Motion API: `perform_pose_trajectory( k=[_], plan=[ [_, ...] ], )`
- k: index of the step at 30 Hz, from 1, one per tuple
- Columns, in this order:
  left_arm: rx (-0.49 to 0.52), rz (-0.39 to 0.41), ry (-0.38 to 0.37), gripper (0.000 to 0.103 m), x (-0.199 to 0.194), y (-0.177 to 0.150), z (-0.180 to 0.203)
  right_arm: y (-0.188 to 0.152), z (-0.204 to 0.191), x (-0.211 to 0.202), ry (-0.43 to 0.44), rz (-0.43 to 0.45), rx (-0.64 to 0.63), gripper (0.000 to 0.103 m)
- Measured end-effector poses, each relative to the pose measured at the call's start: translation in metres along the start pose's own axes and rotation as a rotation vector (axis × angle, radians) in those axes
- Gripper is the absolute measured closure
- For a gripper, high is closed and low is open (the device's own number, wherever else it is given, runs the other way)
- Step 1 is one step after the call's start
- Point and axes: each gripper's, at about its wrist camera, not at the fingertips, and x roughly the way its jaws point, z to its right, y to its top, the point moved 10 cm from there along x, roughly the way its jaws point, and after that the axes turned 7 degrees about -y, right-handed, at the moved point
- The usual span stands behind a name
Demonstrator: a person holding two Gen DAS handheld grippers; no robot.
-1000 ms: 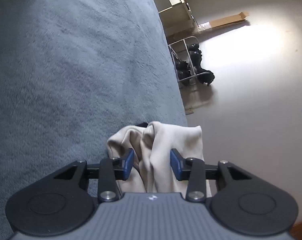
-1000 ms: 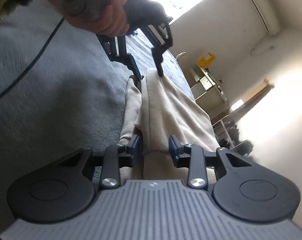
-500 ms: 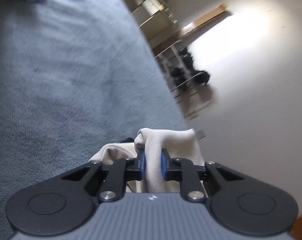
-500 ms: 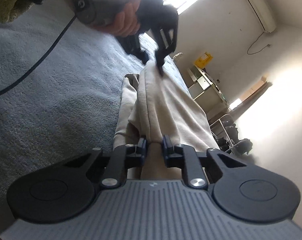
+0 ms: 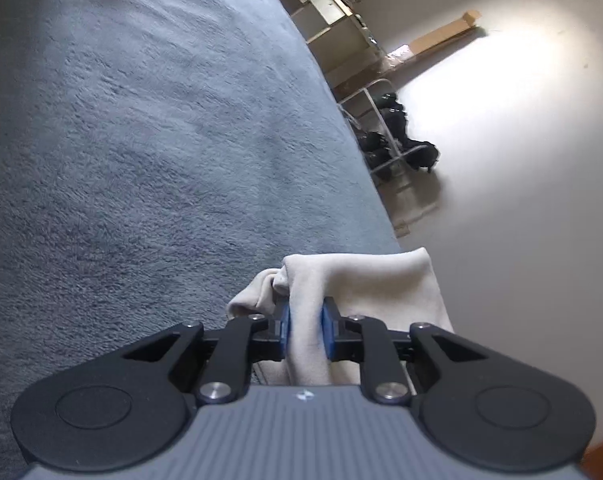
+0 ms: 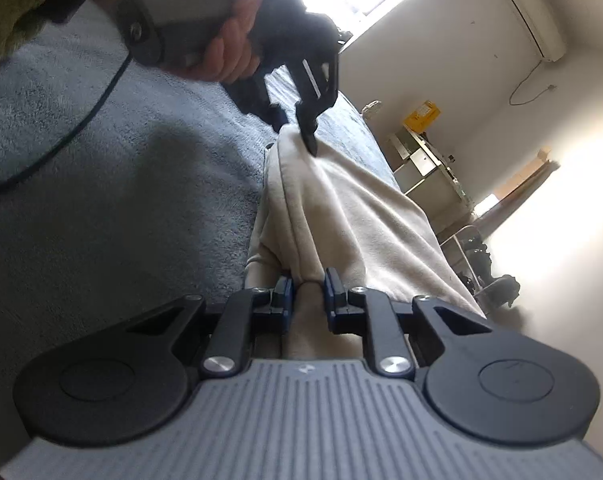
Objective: Fold clothes
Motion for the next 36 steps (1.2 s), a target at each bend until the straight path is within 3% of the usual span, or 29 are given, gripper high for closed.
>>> perform_pose_trajectory(
  k=[2, 5, 9, 11, 14, 15, 16, 23, 25, 27, 28, 30, 33, 36],
  plan=[
    [0.027, -0.002, -0.007, 0.074, -0.005, -0.001, 0.001, 0.000, 0.001, -0.007, -0.003, -0.002, 0.007, 0.083],
    [0.114, 0.035, 0.044, 0.068, -0.021, 0.003, 0.013, -0.001, 0.006, -0.020, -0.010, -0.010, 0.042, 0.074],
    [0.243, 0.118, 0.066, 0.068, -0.055, 0.010, 0.048, -0.010, 0.014, -0.035, -0.030, -0.028, 0.118, 0.073],
    [0.331, 0.118, 0.063, 0.068, -0.059, 0.007, 0.072, -0.015, 0.016, -0.038, -0.035, -0.035, 0.156, 0.073],
    [0.468, 0.059, 0.133, 0.068, -0.045, -0.011, 0.094, -0.021, 0.019, -0.035, -0.035, -0.049, 0.218, 0.081],
    [0.502, 0.039, 0.183, 0.068, -0.038, -0.017, 0.094, -0.021, 0.021, -0.035, -0.030, -0.053, 0.244, 0.091],
    [0.522, 0.022, 0.225, 0.068, -0.032, -0.021, 0.090, -0.021, 0.023, -0.034, -0.026, -0.057, 0.271, 0.095],
    [0.563, 0.017, 0.296, 0.071, -0.017, -0.029, 0.075, -0.028, 0.029, -0.040, 0.052, -0.073, 0.469, 0.097],
    [0.589, 0.008, 0.305, 0.072, -0.018, -0.032, 0.078, -0.033, 0.035, -0.045, 0.087, -0.060, 0.557, 0.094],
    [0.609, -0.004, 0.317, 0.071, -0.017, -0.034, 0.081, -0.037, 0.054, -0.057, 0.131, -0.035, 0.725, 0.093],
    [0.614, -0.008, 0.320, 0.070, -0.016, -0.035, 0.082, -0.044, 0.070, -0.062, 0.139, -0.025, 0.840, 0.088],
    [0.621, -0.015, 0.324, 0.069, -0.012, -0.033, 0.080, -0.068, 0.103, -0.065, 0.112, -0.024, 1.073, 0.074],
    [0.624, -0.024, 0.324, 0.066, -0.010, -0.032, 0.079, -0.110, 0.140, -0.055, 0.076, -0.066, 1.358, 0.073],
    [0.618, -0.030, 0.323, 0.064, -0.010, -0.031, 0.079, -0.136, 0.160, -0.036, 0.052, -0.108, 1.516, 0.070]
  ],
)
